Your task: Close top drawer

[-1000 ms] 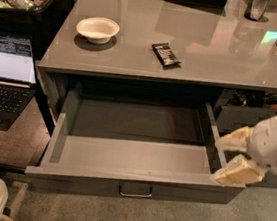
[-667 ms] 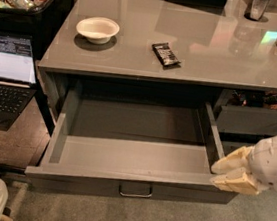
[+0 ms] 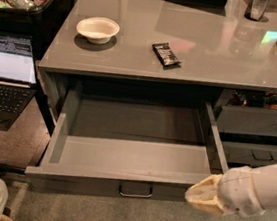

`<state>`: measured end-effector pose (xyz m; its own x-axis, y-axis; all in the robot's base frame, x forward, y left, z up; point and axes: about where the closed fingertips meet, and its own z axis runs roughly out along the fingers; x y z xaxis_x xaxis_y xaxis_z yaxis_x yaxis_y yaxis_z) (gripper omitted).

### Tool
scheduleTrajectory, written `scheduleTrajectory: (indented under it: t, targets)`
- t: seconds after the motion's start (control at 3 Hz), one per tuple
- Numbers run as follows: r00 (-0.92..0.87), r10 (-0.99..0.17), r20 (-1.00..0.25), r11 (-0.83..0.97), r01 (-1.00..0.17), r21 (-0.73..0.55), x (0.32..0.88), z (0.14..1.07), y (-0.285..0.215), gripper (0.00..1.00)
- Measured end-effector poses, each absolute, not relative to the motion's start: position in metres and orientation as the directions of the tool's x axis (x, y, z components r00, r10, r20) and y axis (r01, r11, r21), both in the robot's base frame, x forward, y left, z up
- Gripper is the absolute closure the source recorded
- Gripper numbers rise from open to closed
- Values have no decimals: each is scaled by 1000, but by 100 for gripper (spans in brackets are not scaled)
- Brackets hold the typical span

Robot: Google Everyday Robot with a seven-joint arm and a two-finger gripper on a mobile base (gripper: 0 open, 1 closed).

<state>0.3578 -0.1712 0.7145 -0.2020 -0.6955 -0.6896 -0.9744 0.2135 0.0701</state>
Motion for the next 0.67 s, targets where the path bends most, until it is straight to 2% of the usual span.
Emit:
scheduleTrajectory:
  t: [0.67]
  targets:
    - [-217,-671,-709,221,-971,88,365,662,-139,100]
